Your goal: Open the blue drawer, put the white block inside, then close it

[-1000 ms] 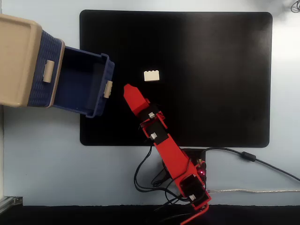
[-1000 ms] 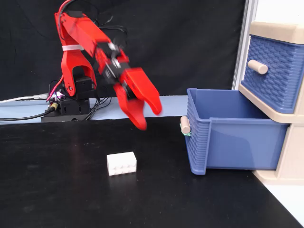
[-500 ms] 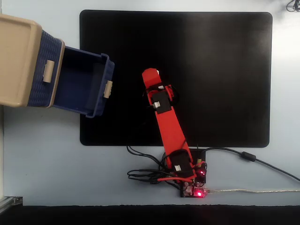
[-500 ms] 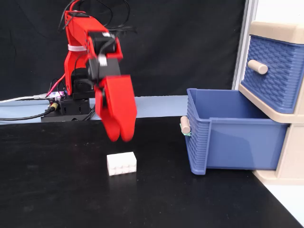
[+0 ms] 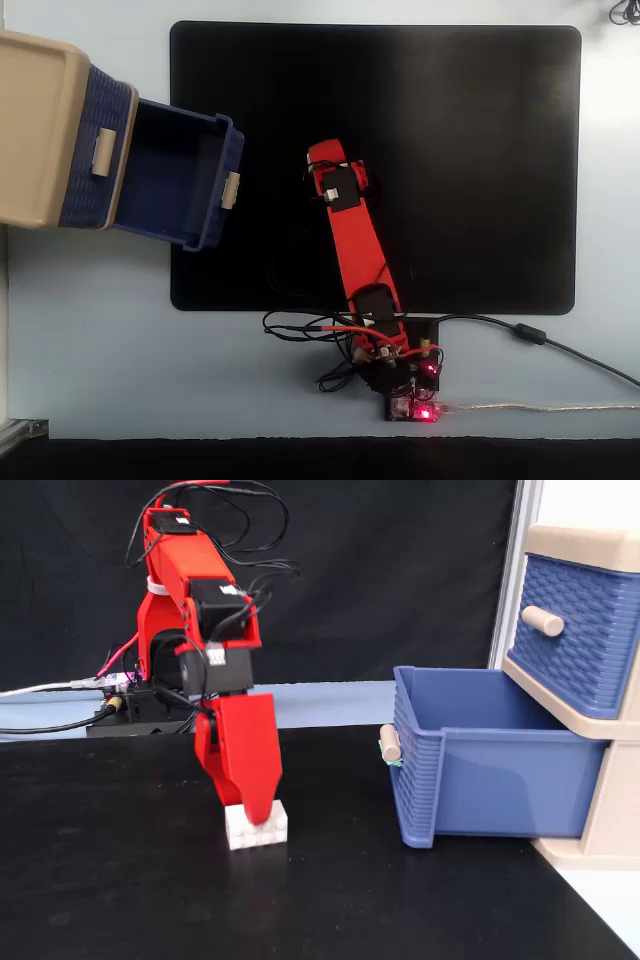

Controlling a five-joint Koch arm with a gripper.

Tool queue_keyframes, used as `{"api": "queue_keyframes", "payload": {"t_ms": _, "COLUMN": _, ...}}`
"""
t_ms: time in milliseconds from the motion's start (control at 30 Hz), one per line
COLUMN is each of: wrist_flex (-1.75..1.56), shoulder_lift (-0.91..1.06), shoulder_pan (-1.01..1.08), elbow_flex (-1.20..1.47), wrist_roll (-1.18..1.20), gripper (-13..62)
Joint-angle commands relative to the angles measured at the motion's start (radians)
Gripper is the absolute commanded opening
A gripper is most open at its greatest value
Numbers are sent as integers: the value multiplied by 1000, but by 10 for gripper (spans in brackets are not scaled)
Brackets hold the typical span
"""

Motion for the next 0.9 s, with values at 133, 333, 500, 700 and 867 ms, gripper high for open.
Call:
{"api": "queue_keyframes", "payload": {"t_ms": 133, "wrist_flex": 28, "shoulder_lift": -77, "shoulder_pan": 9, "elbow_flex": -107, "wrist_roll": 6, "gripper": 316}}
{"api": "queue_keyframes", "payload": {"t_ms": 333, "wrist_flex": 192, "shoulder_lift": -189, "shoulder_pan": 5, "elbow_flex": -218, "wrist_roll": 5, "gripper": 189}}
{"api": "queue_keyframes", "payload": {"t_ms": 500, "wrist_flex": 252, "shoulder_lift": -235, "shoulder_pan": -2, "elbow_flex": -256, "wrist_roll": 6, "gripper": -83}}
{"api": "queue_keyframes", "payload": {"t_ms": 700, "wrist_flex": 367, "shoulder_lift": -164, "shoulder_pan": 3, "elbow_flex": -285, "wrist_roll": 2, "gripper": -83}}
{"api": "queue_keyframes", "payload": {"t_ms": 867, "wrist_flex": 693, "shoulder_lift": 51, "shoulder_pan": -6, "elbow_flex": -492, "wrist_roll": 6, "gripper": -83}}
